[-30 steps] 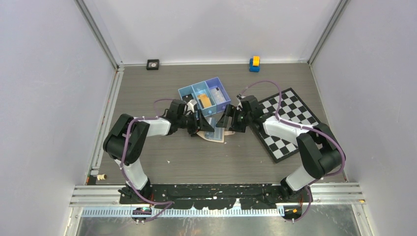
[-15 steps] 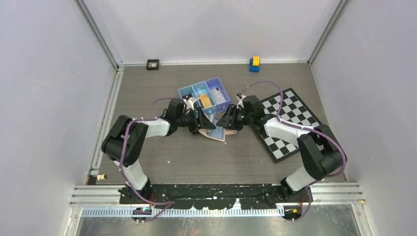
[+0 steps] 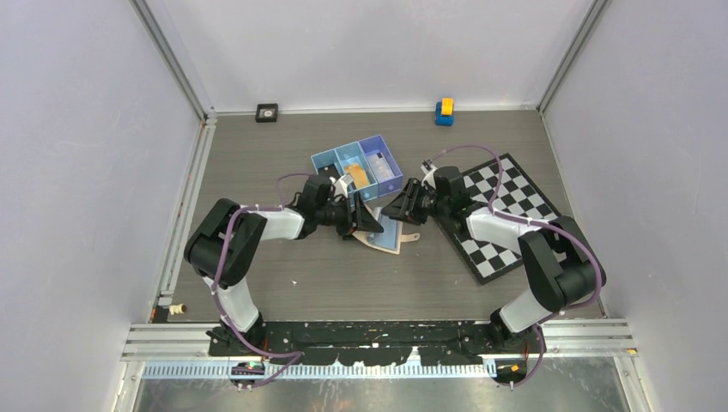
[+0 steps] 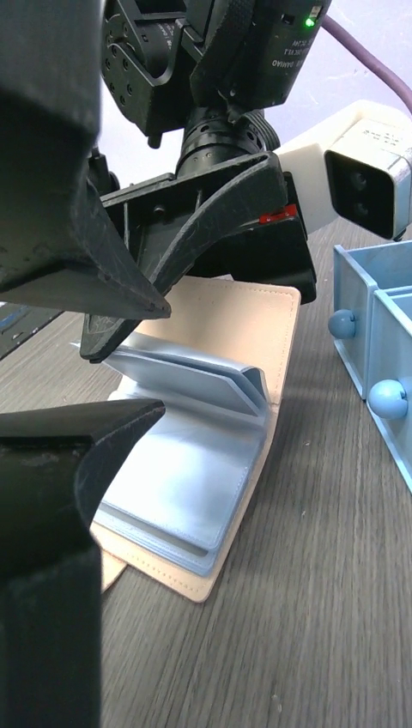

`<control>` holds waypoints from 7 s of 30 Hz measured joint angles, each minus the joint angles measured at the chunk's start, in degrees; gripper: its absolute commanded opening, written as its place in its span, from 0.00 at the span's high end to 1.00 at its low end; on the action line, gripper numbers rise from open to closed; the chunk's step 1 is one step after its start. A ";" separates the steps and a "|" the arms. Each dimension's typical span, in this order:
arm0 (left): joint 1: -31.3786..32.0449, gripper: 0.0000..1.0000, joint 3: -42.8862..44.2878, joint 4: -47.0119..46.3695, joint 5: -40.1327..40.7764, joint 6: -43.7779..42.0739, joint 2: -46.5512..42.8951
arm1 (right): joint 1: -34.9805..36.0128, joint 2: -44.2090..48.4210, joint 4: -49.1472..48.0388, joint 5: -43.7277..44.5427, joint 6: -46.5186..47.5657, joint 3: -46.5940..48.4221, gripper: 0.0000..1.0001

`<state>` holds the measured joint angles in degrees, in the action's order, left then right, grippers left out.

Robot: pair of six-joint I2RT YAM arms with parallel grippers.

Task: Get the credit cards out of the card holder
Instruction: Remove the credit card from the card holder.

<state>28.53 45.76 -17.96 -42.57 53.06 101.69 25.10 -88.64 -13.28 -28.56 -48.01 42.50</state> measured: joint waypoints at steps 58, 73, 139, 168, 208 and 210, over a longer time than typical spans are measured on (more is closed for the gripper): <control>0.11 0.68 0.22 3.21 1.09 -1.51 0.42 | 0.09 -6.78 4.42 -2.25 0.76 3.30 0.99; -0.28 0.65 0.22 2.97 0.96 -1.16 0.42 | 0.00 -6.75 7.48 1.05 1.77 3.37 0.96; -1.99 0.54 -1.77 -3.04 2.23 -1.60 -2.29 | 6.38 -2.12 17.88 6.73 8.13 8.07 0.76; -7.08 0.06 -5.38 -1.97 0.46 0.70 -1.95 | 7.37 -7.52 3.02 -3.85 3.78 7.85 0.70; -7.50 0.91 -5.16 -3.54 -0.22 1.36 -0.42 | 10.36 -14.97 18.91 5.05 8.46 14.14 0.89; -7.48 0.94 -4.98 -3.56 -0.35 1.36 -0.17 | 9.92 -14.43 18.86 5.57 8.44 13.53 0.89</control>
<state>21.06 40.77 -21.52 -42.92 54.41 101.51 35.03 -103.07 5.58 -22.98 -39.57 56.03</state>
